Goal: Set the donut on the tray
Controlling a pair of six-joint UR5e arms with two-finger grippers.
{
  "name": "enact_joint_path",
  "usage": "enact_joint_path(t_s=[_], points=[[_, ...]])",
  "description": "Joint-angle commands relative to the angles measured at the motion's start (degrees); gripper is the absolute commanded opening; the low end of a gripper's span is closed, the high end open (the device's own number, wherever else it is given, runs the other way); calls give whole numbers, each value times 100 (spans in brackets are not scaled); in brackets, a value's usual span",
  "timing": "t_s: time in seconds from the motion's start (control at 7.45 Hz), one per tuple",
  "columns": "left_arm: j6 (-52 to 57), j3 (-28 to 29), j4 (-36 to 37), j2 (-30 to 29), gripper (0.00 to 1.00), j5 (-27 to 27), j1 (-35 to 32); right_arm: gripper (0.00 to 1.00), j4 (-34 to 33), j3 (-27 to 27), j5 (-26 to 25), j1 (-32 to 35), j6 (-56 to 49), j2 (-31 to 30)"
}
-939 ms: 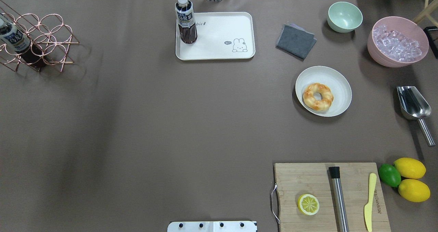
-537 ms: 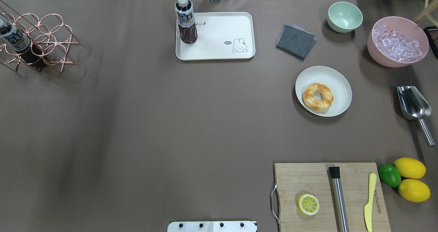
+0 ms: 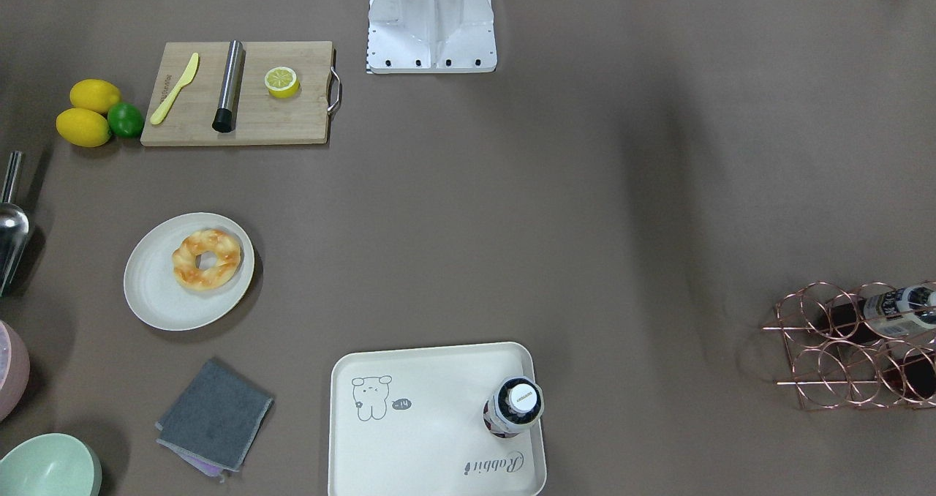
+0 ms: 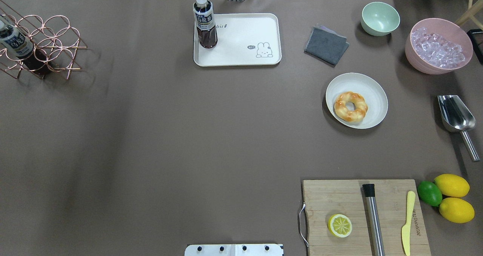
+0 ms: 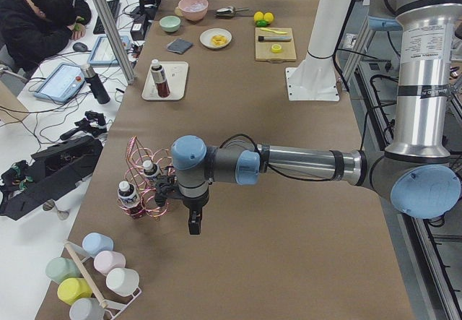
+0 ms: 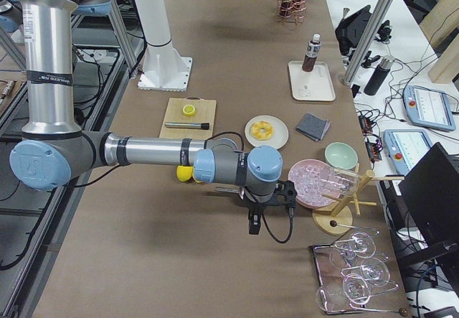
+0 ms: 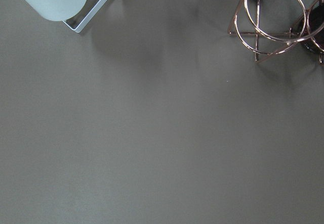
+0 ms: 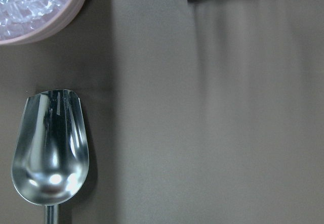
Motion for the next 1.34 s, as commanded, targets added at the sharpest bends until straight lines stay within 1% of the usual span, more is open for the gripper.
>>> enact_joint_path(t_s=[0.0,0.4,0.67,0.94,1.07,1.21], points=[[0,8,0,1,98,2,1,100,12,-1,13,8,0,-12],[0,8,0,1,98,2,1,100,20,17,13,-1,18,-4],[0,8,9,1,98,2,1,100,12,358,22,-35,227,14],[0,8,9,1,98,2,1,100,21,815,162,-464,1121,66],[0,8,9,1,98,-7,9,100,21,956,223,-867,1621,215],[0,0,0,-8,98,-7,9,100,81,984,302,-1219,2305,494]])
